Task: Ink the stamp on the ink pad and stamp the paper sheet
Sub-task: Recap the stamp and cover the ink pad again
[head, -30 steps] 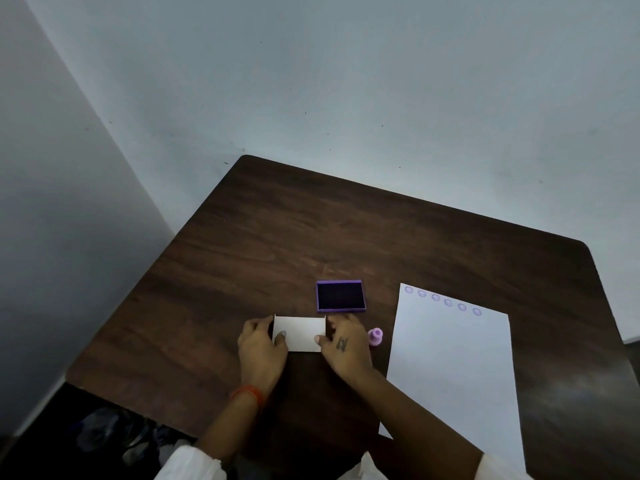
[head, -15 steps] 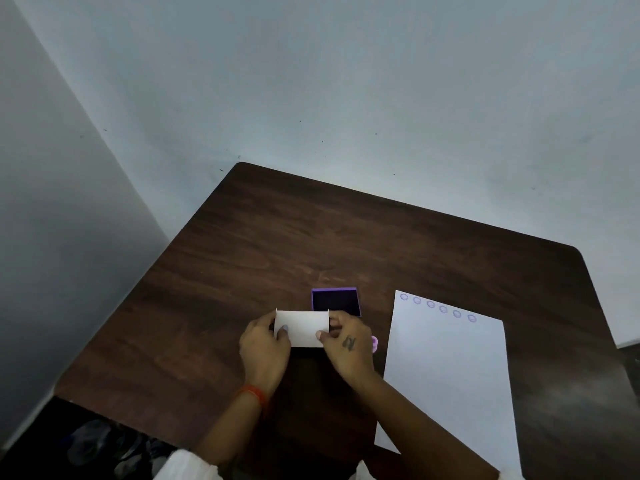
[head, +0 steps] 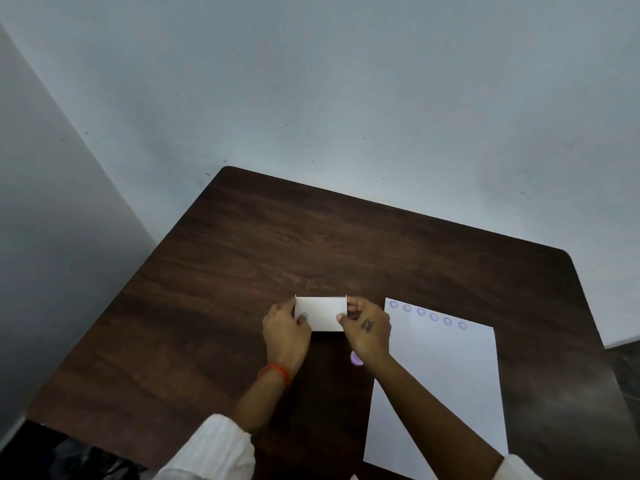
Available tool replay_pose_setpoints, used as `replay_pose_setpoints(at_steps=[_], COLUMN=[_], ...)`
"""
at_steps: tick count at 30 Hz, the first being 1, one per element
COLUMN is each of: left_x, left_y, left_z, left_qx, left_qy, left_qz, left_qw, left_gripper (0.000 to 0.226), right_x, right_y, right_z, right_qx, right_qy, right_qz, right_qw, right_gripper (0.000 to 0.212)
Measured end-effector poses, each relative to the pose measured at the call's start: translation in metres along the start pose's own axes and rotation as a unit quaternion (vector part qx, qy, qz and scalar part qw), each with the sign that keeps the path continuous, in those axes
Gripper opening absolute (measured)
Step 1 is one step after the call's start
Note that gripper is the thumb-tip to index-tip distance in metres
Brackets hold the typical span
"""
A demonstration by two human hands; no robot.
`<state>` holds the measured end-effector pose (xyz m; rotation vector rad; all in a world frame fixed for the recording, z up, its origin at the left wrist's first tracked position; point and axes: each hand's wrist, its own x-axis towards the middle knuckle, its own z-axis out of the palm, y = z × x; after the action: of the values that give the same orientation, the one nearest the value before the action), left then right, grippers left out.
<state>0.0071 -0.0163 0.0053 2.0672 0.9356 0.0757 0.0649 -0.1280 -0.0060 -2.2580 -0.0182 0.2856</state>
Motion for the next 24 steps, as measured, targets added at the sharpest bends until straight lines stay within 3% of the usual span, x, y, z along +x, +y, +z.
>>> replay_pose_setpoints(at_steps=[24], left_x=[0.004], left_y=[-0.004], left_z=[0.014], left_qx=[0.003], left_qy=[-0.009], left_qz=[-0.027], left_qw=[1.0], left_gripper=[0.035], right_x=[0.011], right_y=[0.013], right_z=[0.016], right_qx=[-0.029], right_qy=[-0.001], right_qz=[0.069], right_qw=[0.997], right_gripper=[0.035])
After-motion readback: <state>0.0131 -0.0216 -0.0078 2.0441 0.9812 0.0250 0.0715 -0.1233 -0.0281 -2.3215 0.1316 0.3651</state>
